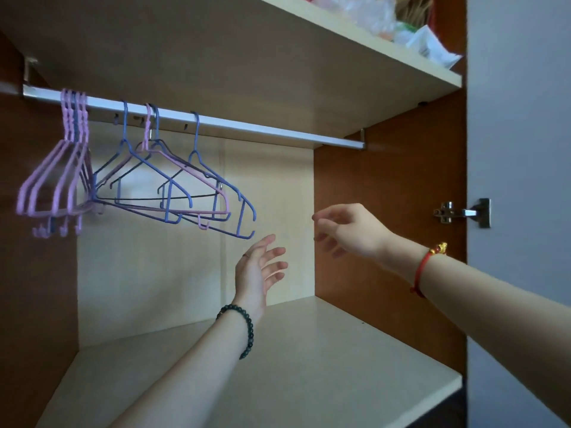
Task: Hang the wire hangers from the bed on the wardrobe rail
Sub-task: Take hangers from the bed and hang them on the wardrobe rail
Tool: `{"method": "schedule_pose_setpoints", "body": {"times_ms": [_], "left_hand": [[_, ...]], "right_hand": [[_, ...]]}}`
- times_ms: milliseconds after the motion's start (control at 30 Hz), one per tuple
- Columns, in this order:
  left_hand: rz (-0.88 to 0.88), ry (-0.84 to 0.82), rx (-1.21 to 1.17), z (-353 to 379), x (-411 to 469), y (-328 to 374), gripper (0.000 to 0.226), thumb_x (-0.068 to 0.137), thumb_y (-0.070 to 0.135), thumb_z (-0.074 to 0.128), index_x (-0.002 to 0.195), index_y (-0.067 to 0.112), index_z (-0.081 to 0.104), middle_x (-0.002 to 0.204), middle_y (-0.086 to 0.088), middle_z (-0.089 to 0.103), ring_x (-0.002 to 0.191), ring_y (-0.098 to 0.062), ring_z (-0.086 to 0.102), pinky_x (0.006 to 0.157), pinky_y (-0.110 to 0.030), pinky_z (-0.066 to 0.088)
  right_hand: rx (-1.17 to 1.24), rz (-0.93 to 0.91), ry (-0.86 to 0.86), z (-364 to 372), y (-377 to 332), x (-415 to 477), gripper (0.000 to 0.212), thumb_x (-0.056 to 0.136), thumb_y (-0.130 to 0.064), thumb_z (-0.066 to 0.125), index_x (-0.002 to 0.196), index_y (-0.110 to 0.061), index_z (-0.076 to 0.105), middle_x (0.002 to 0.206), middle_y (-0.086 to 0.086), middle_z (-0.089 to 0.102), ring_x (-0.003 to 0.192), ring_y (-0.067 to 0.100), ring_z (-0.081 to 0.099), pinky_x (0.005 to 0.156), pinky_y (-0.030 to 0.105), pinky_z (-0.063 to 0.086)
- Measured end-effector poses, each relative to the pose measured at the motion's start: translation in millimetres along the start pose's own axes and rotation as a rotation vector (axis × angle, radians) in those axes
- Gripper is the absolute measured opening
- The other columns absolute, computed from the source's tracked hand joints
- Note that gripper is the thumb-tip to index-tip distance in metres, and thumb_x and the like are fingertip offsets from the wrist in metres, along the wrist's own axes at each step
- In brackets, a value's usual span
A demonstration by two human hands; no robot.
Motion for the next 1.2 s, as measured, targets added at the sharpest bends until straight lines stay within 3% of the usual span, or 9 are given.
{"method": "schedule_pose_setpoints", "body": {"times_ms": [167,333,433,600,967,1200], "left_hand": [[0.042,-0.251,0.279,55.3,-40.5,-24.5,0.028,0.095,0.012,0.040,0.087,0.020,0.066,0.063,0.002,0.065,0.047,-0.009,0.058,0.047,-0.017,0.044],[0.060,-0.552,0.505,118.4,-95.9,-67.1,0.030,0.097,0.012,0.038,0.089,0.025,0.064,0.071,0.002,0.067,0.060,-0.012,0.060,0.058,-0.022,0.046],[0.052,-0.699,0.541,164.0,-139.3,-96.6,0.030,0.097,0.012,0.040,0.089,0.026,0.065,0.069,0.005,0.067,0.061,-0.010,0.061,0.059,-0.022,0.045],[-0.015,-0.925,0.487,242.0,-220.7,-144.9,0.027,0.096,0.012,0.041,0.089,0.024,0.064,0.066,0.007,0.067,0.056,-0.004,0.058,0.056,-0.017,0.041],[-0.005,-1.414,0.397,378.1,-446.7,-209.5,0.024,0.095,0.018,0.044,0.091,0.030,0.064,0.068,0.014,0.070,0.065,0.001,0.060,0.060,-0.009,0.044],[-0.102,-1.607,0.272,414.5,-582.0,-237.1,0.020,0.094,0.017,0.048,0.099,0.027,0.064,0.080,0.002,0.071,0.069,-0.002,0.064,0.064,-0.006,0.045]], "right_hand": [[-0.046,0.083,0.087,-57.7,43.4,-61.6,0.029,0.094,-0.019,0.046,0.121,-0.013,0.055,0.091,0.004,0.067,0.083,0.024,0.068,0.064,0.025,0.057],[-0.075,0.162,0.181,-118.3,74.4,-129.5,0.025,0.095,-0.020,0.045,0.117,-0.015,0.055,0.084,0.000,0.066,0.071,0.015,0.065,0.060,0.018,0.054],[-0.059,0.235,0.257,-160.5,92.0,-181.6,0.021,0.094,-0.018,0.044,0.112,-0.016,0.056,0.082,0.001,0.065,0.067,0.014,0.061,0.060,0.022,0.053],[-0.050,0.349,0.414,-227.6,125.3,-281.1,0.020,0.093,-0.012,0.045,0.108,-0.016,0.057,0.079,0.002,0.064,0.067,0.018,0.059,0.064,0.029,0.052],[-0.243,0.608,0.835,-347.4,153.5,-544.5,0.022,0.092,-0.012,0.047,0.112,-0.017,0.056,0.078,0.001,0.066,0.059,0.009,0.058,0.053,0.016,0.049],[-0.244,0.760,1.114,-383.1,138.2,-704.5,0.020,0.092,-0.010,0.046,0.108,-0.019,0.055,0.080,0.001,0.066,0.064,0.014,0.059,0.057,0.021,0.050]]}}
Point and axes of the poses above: each hand's wrist, its own x-axis towards the middle knuckle, its own z-axis out of the palm, y = z × x, the point moved 7 cm from there along x, towards the middle knuckle
